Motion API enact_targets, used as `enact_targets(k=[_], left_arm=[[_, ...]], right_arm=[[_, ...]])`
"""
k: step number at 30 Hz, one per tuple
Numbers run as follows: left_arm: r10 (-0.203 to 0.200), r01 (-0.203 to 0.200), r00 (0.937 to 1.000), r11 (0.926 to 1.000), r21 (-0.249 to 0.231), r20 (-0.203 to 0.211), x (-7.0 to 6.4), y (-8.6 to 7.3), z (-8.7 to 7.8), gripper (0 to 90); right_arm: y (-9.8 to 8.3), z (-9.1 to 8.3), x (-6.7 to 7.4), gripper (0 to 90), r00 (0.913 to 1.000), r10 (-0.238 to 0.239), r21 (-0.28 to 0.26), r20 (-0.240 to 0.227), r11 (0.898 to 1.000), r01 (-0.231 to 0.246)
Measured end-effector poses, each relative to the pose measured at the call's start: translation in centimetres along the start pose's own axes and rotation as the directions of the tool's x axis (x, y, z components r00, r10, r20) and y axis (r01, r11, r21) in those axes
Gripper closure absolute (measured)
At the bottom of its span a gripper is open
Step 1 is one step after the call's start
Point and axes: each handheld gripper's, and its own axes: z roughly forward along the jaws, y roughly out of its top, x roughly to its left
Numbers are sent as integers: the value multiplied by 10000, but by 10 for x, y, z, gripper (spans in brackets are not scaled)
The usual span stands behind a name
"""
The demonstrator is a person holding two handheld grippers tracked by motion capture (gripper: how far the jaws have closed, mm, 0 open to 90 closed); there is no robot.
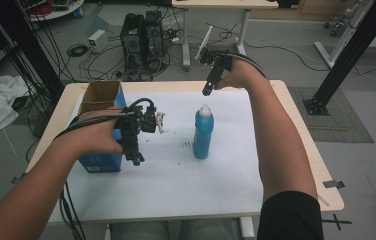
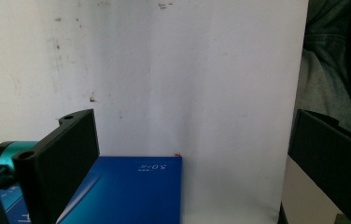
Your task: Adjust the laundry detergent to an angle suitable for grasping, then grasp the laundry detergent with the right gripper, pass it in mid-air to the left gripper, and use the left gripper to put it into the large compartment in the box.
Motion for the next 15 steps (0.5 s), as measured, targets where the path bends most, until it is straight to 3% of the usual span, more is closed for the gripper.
enact_targets(k=[3,15], left_arm=[[-148,149,9999,9998,90,-66,0,-2,0,17],[-118,119,9999,9999,110,-86,-3,3,-1,17]], right_arm=[[-1,0,0,19,10000,-3,57,14,10000,3],[-8,-3,-2,19,10000,65,-161,-10,9998,-65]])
